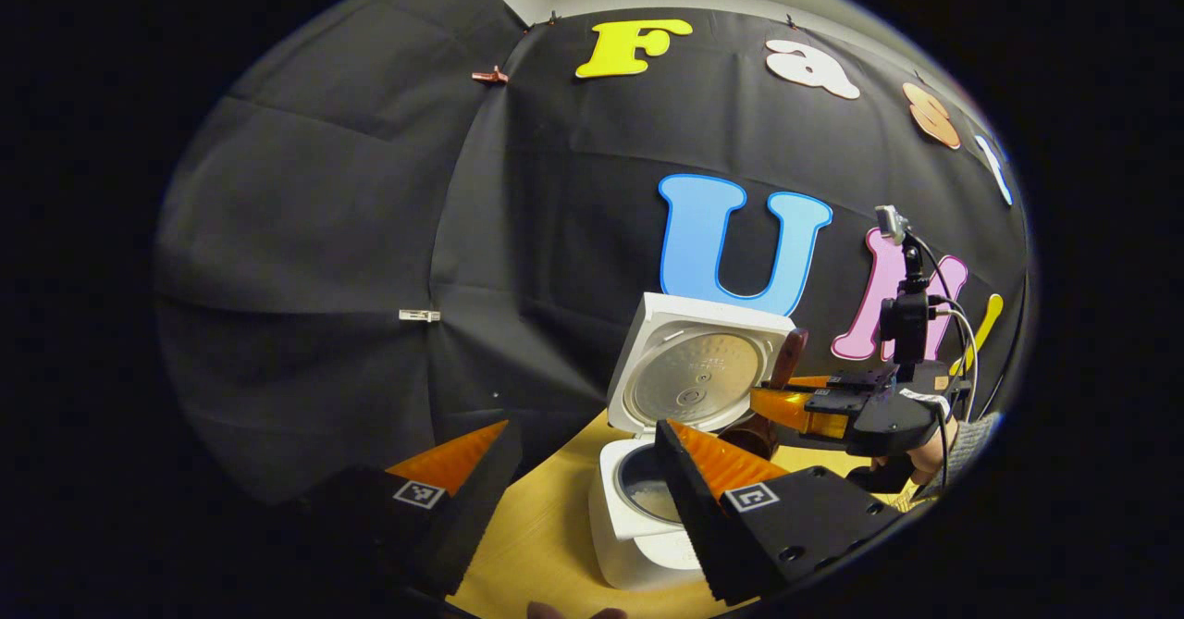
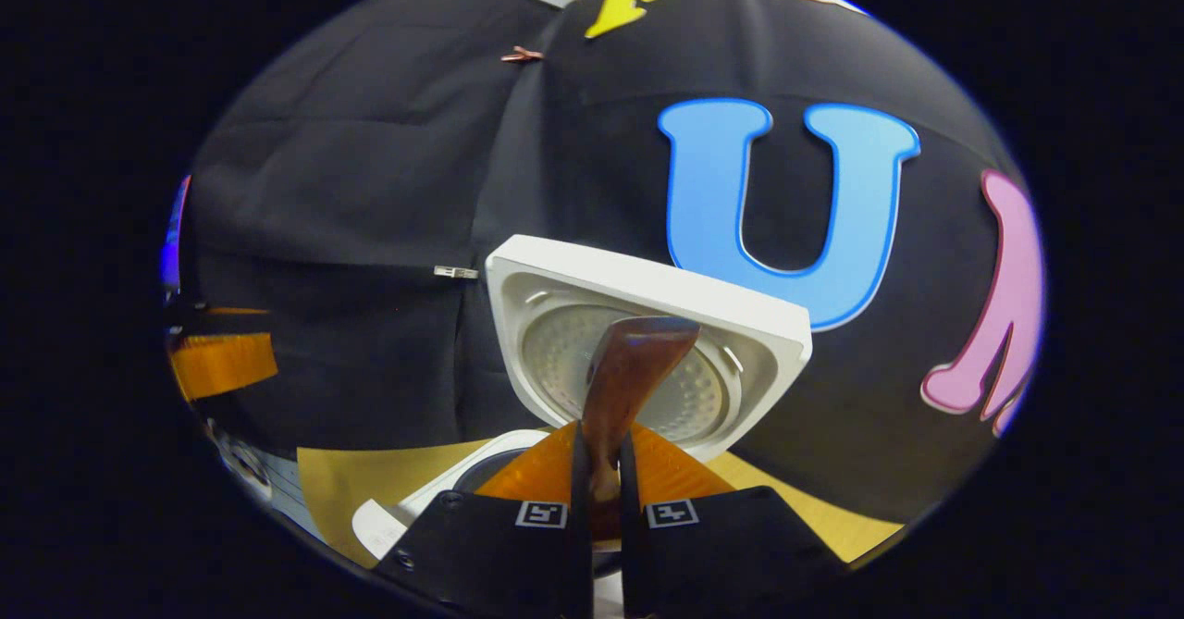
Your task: Close the left gripper, press the button to open the rice cooker; take a wooden spoon from the chopstick holder with the right hand, scoop a spoonful of rice and pour it into the rice cooker, then put the wooden spoon back into the chopstick holder.
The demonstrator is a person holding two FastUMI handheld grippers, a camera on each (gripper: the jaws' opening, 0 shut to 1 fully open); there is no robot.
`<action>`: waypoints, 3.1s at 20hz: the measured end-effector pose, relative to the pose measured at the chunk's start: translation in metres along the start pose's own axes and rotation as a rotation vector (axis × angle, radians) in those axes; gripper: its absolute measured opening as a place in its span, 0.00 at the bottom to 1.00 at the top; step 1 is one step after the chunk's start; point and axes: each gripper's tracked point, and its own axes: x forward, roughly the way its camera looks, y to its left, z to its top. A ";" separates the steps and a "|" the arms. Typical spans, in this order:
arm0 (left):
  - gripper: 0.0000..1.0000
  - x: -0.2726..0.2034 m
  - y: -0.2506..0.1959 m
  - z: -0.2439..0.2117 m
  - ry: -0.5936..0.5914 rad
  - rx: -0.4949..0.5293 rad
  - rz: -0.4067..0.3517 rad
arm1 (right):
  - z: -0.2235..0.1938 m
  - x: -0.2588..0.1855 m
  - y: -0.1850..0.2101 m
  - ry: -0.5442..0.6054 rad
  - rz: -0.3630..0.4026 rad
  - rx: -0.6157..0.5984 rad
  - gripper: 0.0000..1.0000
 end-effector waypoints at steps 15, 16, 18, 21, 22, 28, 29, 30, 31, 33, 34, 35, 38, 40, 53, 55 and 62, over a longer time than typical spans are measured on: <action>0.94 -0.010 -0.010 0.007 -0.007 0.024 -0.017 | -0.017 -0.007 -0.026 0.023 -0.052 0.540 0.16; 0.94 -0.010 -0.010 0.008 -0.008 0.030 -0.013 | -0.021 -0.009 -0.034 0.019 -0.061 0.659 0.16; 0.94 -0.009 -0.011 0.011 -0.008 0.038 -0.014 | -0.025 -0.015 -0.050 0.006 -0.087 0.826 0.16; 0.94 -0.005 -0.019 0.014 -0.006 0.055 -0.029 | -0.026 -0.025 -0.069 -0.042 -0.117 0.901 0.16; 0.94 -0.003 -0.022 0.016 -0.004 0.059 -0.037 | -0.025 -0.036 -0.080 -0.062 -0.133 0.906 0.16; 0.94 0.017 -0.064 0.019 -0.001 0.068 -0.124 | -0.017 -0.142 -0.158 -0.200 -0.206 1.011 0.16; 0.94 0.022 -0.073 0.019 0.000 0.070 -0.142 | -0.020 -0.161 -0.171 -0.212 -0.231 1.003 0.16; 0.94 0.025 -0.082 0.020 0.002 0.073 -0.158 | -0.025 -0.182 -0.186 -0.221 -0.258 0.989 0.16; 0.94 0.028 -0.089 0.019 0.003 0.077 -0.171 | -0.031 -0.204 -0.199 -0.225 -0.287 0.974 0.16; 0.94 0.034 -0.106 0.020 0.005 0.088 -0.198 | -0.043 -0.242 -0.234 -0.238 -0.361 0.960 0.16; 0.94 0.037 -0.113 0.022 0.005 0.094 -0.211 | -0.052 -0.263 -0.249 -0.243 -0.400 0.956 0.16; 0.94 0.039 -0.121 0.021 0.006 0.097 -0.222 | -0.061 -0.285 -0.263 -0.251 -0.439 0.955 0.16; 0.94 0.044 -0.142 0.020 0.013 0.098 -0.246 | -0.092 -0.339 -0.290 -0.240 -0.536 0.943 0.16; 0.94 0.045 -0.156 0.018 0.019 0.098 -0.260 | -0.123 -0.377 -0.309 -0.210 -0.604 0.934 0.16; 0.94 0.038 -0.215 0.009 0.056 0.156 -0.285 | -0.300 -0.422 -0.321 0.069 -0.745 0.910 0.16; 0.94 0.040 -0.218 0.006 0.069 0.145 -0.282 | -0.310 -0.417 -0.319 0.083 -0.735 0.914 0.16; 0.94 0.045 -0.222 0.005 0.084 0.137 -0.271 | -0.346 -0.395 -0.318 0.136 -0.716 0.918 0.16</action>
